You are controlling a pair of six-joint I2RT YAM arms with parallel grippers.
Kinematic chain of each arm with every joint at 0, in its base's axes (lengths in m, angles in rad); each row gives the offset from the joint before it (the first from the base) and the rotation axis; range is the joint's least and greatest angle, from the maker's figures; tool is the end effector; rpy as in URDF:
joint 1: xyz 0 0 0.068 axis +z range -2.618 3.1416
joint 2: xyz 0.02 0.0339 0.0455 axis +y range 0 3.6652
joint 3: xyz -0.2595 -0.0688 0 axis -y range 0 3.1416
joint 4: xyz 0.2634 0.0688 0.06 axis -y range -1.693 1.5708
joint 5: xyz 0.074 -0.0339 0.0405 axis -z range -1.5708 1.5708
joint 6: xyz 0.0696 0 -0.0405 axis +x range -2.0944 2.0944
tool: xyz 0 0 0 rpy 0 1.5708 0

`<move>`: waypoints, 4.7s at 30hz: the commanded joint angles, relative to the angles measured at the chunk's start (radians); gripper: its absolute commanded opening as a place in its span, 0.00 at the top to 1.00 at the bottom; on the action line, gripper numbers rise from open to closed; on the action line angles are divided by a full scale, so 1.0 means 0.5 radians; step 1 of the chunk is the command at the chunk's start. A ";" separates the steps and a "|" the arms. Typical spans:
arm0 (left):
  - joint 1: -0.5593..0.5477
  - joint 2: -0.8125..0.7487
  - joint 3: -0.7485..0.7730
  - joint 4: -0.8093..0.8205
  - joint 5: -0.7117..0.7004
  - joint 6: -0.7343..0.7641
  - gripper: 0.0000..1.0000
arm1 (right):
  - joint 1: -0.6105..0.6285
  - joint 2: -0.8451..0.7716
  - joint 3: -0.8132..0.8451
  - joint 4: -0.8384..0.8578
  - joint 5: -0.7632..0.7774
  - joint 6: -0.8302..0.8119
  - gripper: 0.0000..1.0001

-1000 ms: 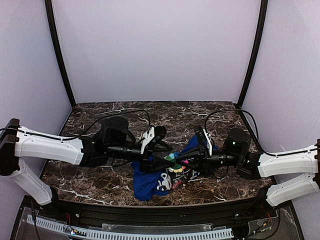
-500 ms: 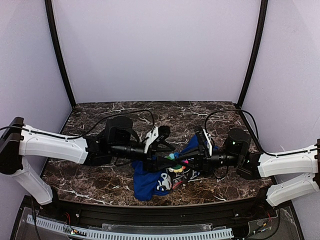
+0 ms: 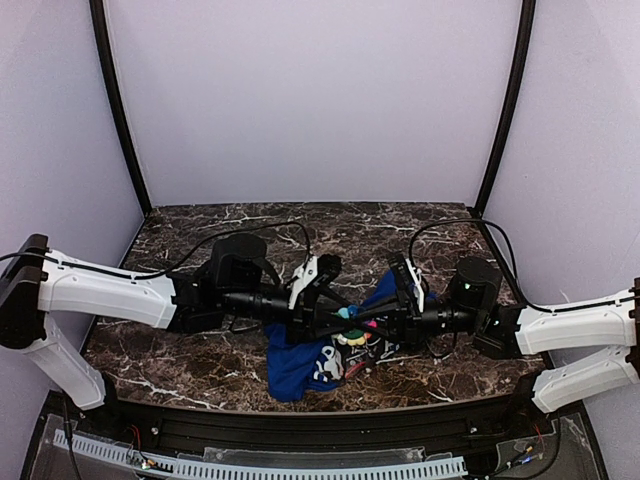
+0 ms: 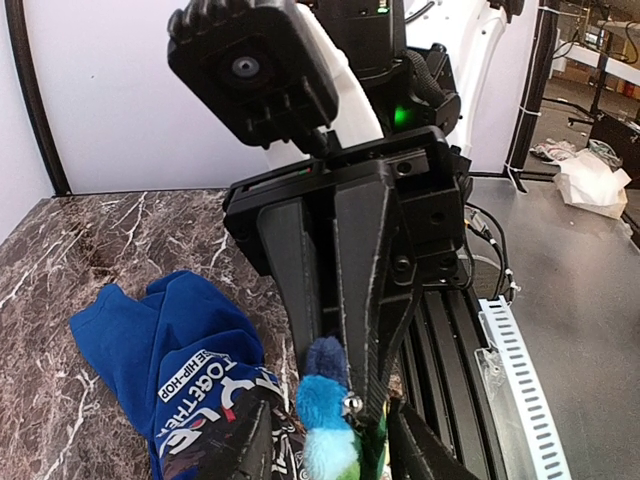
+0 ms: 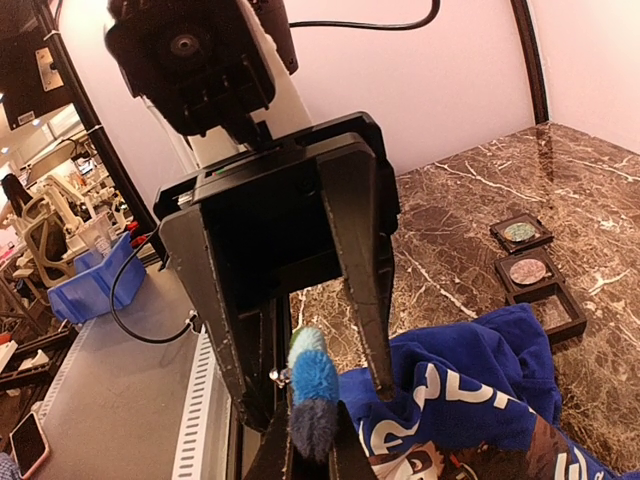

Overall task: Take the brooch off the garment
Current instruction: Close the brooch onto the crumpled clothing.

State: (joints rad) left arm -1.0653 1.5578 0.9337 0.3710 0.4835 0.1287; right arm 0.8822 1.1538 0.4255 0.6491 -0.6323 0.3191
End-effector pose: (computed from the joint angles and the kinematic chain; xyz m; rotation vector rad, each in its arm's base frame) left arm 0.1638 -0.3628 0.2338 1.3699 1.3692 -1.0835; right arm 0.1469 0.2432 0.2099 -1.0020 1.5462 1.3968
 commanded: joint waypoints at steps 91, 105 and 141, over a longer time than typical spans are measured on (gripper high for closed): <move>-0.008 0.077 0.003 0.212 -0.027 -0.044 0.56 | -0.009 -0.094 -0.007 0.000 0.151 -0.027 1.00; -0.009 0.044 -0.050 0.242 0.032 -0.050 0.65 | -0.013 -0.129 -0.032 0.036 0.059 -0.022 1.00; -0.005 0.042 -0.027 0.226 0.291 -0.081 0.89 | -0.013 -0.129 -0.047 0.039 -0.097 -0.047 1.00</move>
State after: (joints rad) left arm -1.0660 1.5932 0.9131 0.4942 0.5758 0.0692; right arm 0.8806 1.0988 0.4137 0.6590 -0.6415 0.2878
